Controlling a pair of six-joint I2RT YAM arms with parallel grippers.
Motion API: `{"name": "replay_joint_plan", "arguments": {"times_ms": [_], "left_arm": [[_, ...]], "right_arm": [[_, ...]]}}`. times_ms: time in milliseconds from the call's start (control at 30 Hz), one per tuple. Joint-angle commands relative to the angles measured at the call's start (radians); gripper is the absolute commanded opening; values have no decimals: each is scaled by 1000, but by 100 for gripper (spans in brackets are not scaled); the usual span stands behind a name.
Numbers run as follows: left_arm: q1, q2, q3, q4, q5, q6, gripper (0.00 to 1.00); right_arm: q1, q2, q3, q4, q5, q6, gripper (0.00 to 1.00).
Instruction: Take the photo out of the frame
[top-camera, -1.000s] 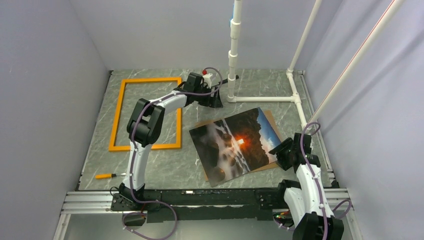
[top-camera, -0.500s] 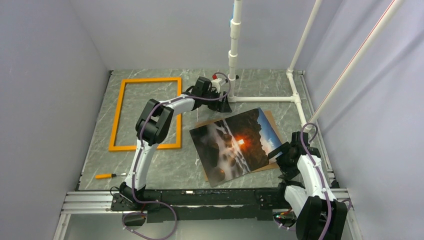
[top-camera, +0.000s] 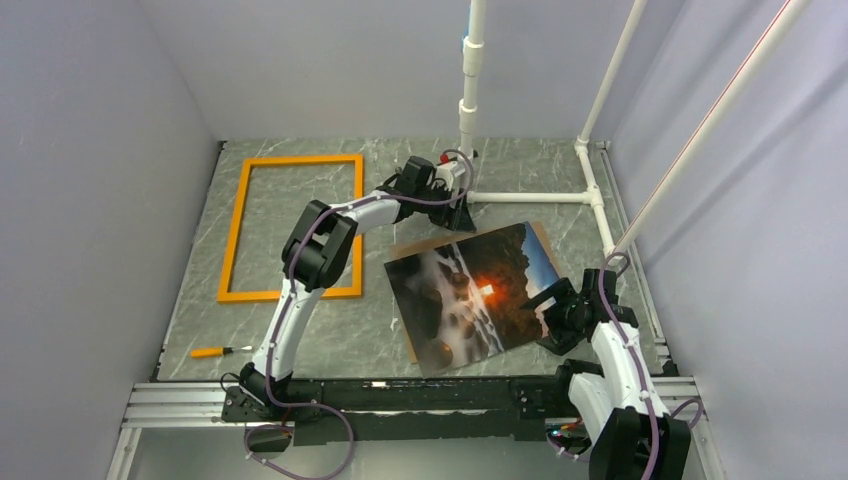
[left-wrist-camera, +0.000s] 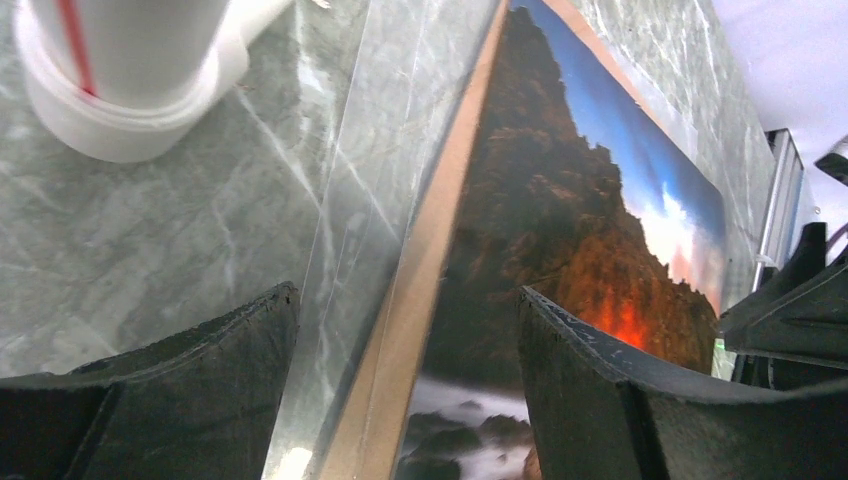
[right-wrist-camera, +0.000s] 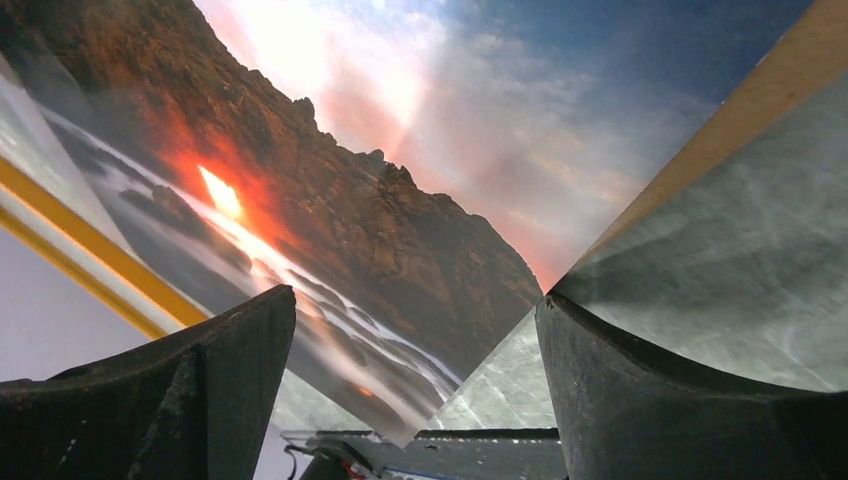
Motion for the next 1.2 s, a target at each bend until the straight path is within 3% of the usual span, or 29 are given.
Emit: {"name": "replay_joint_plan", "arguments": {"times_ms": [0,233,400,667,933,1033,1167], "left_arm": [[-57,53,64,-35,96,-26,82],[-98,83,116,-63,139,-43,82],[-91,58,140,-142,93,-11,84],[-17,-120,93,-302,-56,-30,91],[40,-347,15,-438,-182,-53,94],[56,-454,-72,-496,-264,-77,94],[58,-681,-363,-385,-315,-162,94]], "right_arm": [[17,14,-79,104,-17,29,91],[35,-22,-75,69,10,44,91],[36,-37,-72,2,55,32,91],[37,-46,-1,-95,159,-20,92],[36,-45,185,-169,277,-57,94],[35,-17,270,-114,301,-91,94],[35,91,370,76,345,-208,94]]}}
